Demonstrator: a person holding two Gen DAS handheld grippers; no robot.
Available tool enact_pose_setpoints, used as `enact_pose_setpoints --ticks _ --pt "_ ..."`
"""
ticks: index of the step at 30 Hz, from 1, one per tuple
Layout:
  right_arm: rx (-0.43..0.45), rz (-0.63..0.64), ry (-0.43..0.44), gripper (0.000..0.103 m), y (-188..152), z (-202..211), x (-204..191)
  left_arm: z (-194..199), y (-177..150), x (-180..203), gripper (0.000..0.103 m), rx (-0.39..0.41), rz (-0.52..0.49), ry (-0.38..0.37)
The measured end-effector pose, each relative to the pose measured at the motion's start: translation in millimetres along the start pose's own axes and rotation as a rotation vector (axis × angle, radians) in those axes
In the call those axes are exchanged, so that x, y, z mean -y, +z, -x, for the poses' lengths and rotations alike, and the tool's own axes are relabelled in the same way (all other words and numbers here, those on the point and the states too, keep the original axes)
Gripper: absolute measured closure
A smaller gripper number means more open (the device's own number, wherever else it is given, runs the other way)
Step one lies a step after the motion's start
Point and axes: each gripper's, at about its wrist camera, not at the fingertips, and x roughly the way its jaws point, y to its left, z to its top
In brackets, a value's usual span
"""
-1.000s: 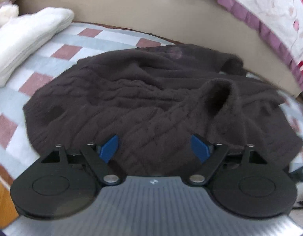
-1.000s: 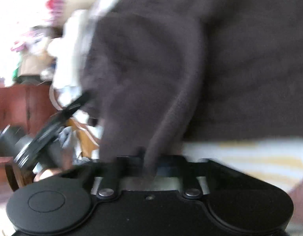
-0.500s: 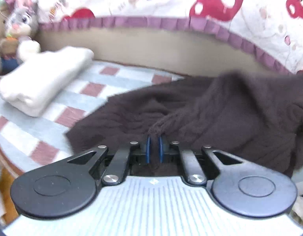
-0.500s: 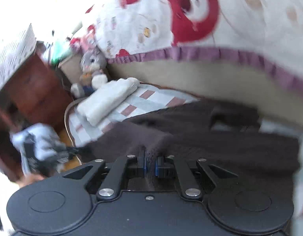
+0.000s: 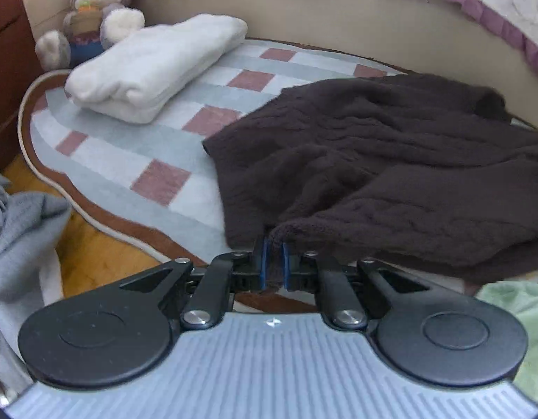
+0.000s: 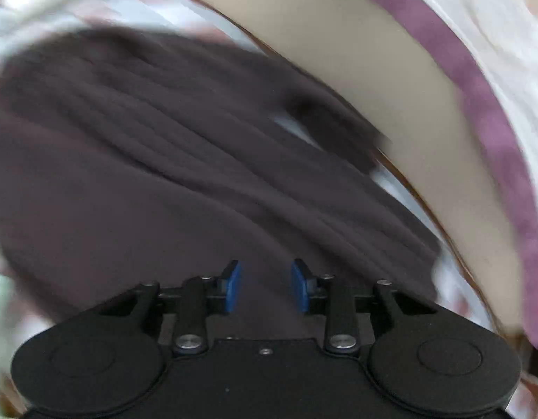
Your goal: Fold clothes
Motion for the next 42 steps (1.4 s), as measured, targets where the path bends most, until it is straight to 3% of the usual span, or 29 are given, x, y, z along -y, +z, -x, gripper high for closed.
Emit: enact_pose_setpoints --ticks 3,5,7,9,11,13,16,17,18,19,20,26,29,31,34,38,42 --pt "0.188 0.087 0.253 0.065 1 35 -33 1 12 -5 0.094 0.042 0.035 -0.025" --pt "0.244 0.127 0.478 0.064 2 50 -50 3 21 -5 0.094 0.085 0.045 -0.043" --pt "0.132 0.157 0.706 0.058 9 42 -70 9 30 -2 0.095 0.142 0.041 -0.062" --pt "-0.008 0.181 0.788 0.058 21 19 -91 17 38 7 0.095 0.181 0.021 -0.069" --pt "-0.077 0.135 0.775 0.058 35 -7 -108 19 46 17 0.095 0.208 -0.007 -0.065" --pt "-0.070 0.067 0.735 0.058 44 -27 -114 17 53 25 0.095 0.232 -0.033 -0.053" --pt "0.077 0.013 0.630 0.057 30 -23 -103 14 63 27 0.103 0.291 -0.045 0.001" --pt "0.136 0.008 0.606 0.053 24 -20 -98 14 66 27 0.103 0.308 -0.048 0.025" --pt "0.195 0.002 0.582 0.040 18 -17 -93 14 68 25 0.103 0.314 -0.047 0.040" --pt "0.254 -0.003 0.557 0.035 12 -14 -88 14 71 22 0.103 0.313 -0.041 0.043" --pt "0.312 -0.008 0.532 0.035 6 -11 -83 13 72 19 0.103 0.303 -0.025 0.036" --pt "0.257 -0.036 0.648 0.035 14 -36 -84 -3 52 3 0.099 0.163 0.090 -0.056" --pt "0.269 0.010 0.580 0.035 21 -39 -93 -5 35 3 0.098 0.107 0.106 -0.042" --pt "0.279 0.045 0.522 0.035 26 -38 -108 -8 25 14 0.092 0.051 0.060 -0.025" --pt "0.283 0.004 0.544 0.035 32 -38 -105 -7 16 33 0.080 0.004 -0.010 0.001" --pt "0.285 -0.057 0.624 0.036 23 -48 -93 12 20 50 0.059 0.018 -0.056 0.019" --pt "0.282 -0.099 0.778 0.037 17 -50 -80 34 35 69 0.053 -0.004 -0.155 0.047"
